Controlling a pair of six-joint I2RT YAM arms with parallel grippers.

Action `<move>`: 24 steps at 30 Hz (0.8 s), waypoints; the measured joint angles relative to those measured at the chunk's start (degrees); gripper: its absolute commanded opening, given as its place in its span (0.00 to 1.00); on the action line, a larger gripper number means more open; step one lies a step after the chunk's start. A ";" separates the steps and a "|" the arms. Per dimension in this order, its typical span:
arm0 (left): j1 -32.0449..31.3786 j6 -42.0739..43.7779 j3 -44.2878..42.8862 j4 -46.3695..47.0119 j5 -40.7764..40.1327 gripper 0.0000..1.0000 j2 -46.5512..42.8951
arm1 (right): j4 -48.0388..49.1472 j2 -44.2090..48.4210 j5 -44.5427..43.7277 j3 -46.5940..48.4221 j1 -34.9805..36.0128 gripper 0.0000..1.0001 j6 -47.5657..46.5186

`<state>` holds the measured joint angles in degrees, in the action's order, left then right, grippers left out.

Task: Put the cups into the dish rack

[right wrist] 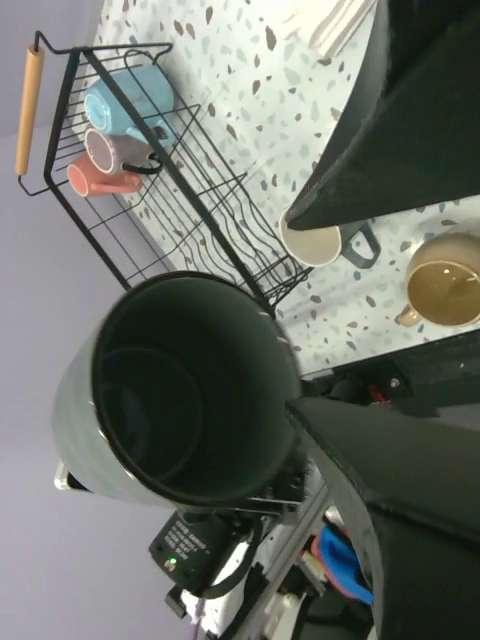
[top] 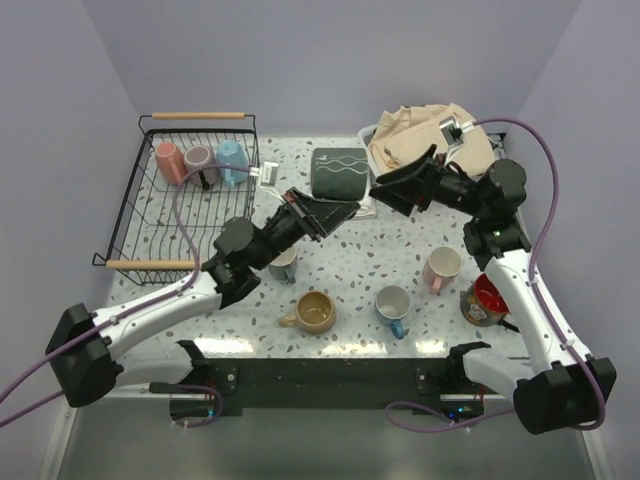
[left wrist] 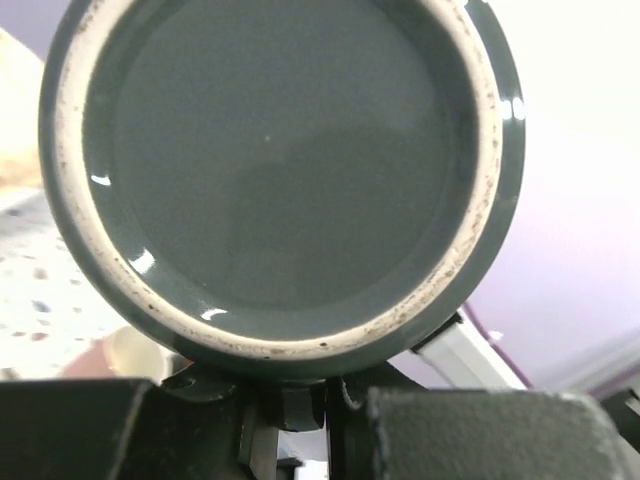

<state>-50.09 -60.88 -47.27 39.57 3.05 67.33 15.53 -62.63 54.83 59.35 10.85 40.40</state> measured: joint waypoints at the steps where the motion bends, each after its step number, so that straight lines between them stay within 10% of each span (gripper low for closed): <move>1: 0.79 0.76 0.63 -1.97 -0.76 0.00 -1.88 | -2.40 0.15 0.02 1.25 -0.04 0.81 -1.99; 12: 12.76 13.90 0.15 -33.64 -11.04 0.00 -17.77 | -19.26 4.68 -1.81 3.10 -3.43 0.94 -21.33; 24: 45.77 27.43 -12.11 -57.16 -12.09 0.00 -4.61 | -25.44 -0.42 -1.18 -6.93 -13.75 0.96 -29.73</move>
<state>-4.32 -33.45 -59.37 -17.58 -9.04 62.72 -9.91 -63.05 53.65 52.42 -2.90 10.68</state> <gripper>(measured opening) 0.218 0.947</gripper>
